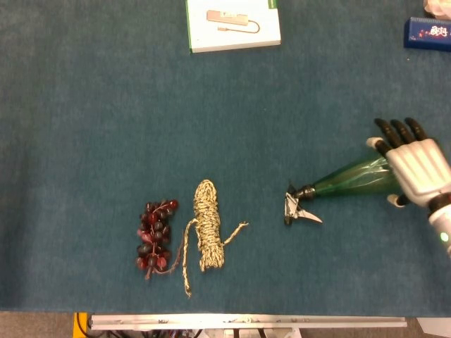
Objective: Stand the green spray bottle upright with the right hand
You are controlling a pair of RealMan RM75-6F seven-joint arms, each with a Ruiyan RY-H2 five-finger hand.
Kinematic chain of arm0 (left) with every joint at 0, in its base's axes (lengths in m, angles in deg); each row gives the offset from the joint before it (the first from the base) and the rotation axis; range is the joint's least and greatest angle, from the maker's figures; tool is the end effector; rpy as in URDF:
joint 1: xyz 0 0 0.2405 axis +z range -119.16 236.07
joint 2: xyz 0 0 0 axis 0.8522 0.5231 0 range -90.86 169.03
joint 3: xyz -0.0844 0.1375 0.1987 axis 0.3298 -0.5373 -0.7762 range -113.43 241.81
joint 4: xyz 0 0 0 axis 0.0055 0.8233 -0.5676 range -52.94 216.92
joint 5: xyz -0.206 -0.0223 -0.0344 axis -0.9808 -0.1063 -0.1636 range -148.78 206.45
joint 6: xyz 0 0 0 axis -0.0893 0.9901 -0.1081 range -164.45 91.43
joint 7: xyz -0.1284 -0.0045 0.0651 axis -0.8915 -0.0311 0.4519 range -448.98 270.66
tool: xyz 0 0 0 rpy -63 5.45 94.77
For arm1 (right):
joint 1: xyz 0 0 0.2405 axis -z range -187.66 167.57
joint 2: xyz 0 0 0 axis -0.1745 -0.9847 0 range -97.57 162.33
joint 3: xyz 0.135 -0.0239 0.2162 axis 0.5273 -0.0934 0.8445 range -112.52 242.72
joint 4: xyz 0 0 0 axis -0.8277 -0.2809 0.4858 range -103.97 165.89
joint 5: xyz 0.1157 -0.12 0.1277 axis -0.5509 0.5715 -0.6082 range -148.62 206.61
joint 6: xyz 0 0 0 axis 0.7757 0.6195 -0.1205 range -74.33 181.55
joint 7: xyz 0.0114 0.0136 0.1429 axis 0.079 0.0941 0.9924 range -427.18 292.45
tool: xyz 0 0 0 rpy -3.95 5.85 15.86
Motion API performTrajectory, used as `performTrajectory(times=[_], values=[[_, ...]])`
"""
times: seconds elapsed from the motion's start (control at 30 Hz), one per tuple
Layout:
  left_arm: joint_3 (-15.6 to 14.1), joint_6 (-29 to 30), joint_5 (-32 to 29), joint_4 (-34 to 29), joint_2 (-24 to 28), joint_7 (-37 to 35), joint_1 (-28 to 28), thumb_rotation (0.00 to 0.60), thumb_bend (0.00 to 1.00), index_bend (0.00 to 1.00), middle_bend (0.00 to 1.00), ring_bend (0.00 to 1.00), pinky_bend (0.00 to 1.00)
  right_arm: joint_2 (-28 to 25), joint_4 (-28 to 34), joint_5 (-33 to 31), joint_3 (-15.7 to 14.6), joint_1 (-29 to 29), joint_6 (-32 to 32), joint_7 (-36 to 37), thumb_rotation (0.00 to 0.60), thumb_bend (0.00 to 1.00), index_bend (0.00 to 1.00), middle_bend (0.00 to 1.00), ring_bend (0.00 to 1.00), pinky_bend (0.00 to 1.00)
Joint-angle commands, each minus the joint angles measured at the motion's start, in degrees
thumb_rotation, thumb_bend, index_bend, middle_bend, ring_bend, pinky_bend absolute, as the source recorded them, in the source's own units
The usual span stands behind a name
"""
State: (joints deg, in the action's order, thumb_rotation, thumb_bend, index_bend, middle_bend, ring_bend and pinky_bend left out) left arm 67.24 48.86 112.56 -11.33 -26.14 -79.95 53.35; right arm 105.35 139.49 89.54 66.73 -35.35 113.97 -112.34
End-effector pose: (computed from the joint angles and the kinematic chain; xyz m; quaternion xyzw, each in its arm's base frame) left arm -0.3097 0.1826 0.1544 -0.6056 -0.3563 -0.3485 0.6204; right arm -0.2195 -0.2332 0.0358 0.7812 -0.3634 0.1937 0.4692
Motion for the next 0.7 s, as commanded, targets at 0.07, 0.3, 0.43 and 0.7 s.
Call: performTrajectory(times=[0.07, 0.3, 0.43, 0.7], values=[[0.0, 0.0, 0.0, -0.1, 0.0, 0.0, 0.0, 0.600, 0.90, 0.00, 0.00, 0.00, 0.34, 1.9, 0.2, -4.1, 0.0, -3.2, -1.6, -4.2, 0.600, 0.00, 0.22, 0.02, 0.00, 0.04], [0.0, 0.0, 0.0, -0.1, 0.0, 0.0, 0.0, 0.600, 0.90, 0.00, 0.00, 0.00, 0.34, 4.4, -0.3, -7.9, -0.8, -6.5, -2.1, -7.5, 0.600, 0.00, 0.22, 0.03, 0.00, 0.04], [0.0, -0.1, 0.0, 0.0, -0.1, 0.0, 0.0, 0.600, 0.90, 0.00, 0.00, 0.00, 0.34, 5.5, -0.7, -9.2, -1.4, -7.7, -2.0, -8.1, 0.600, 0.00, 0.22, 0.05, 0.00, 0.04], [0.0, 0.1, 0.0, -0.1, 0.0, 0.0, 0.1, 0.600, 0.90, 0.00, 0.00, 0.00, 0.34, 6.9, -2.0, -10.7, -2.7, -9.2, -1.1, -8.2, 0.600, 0.00, 0.22, 0.09, 0.00, 0.05]])
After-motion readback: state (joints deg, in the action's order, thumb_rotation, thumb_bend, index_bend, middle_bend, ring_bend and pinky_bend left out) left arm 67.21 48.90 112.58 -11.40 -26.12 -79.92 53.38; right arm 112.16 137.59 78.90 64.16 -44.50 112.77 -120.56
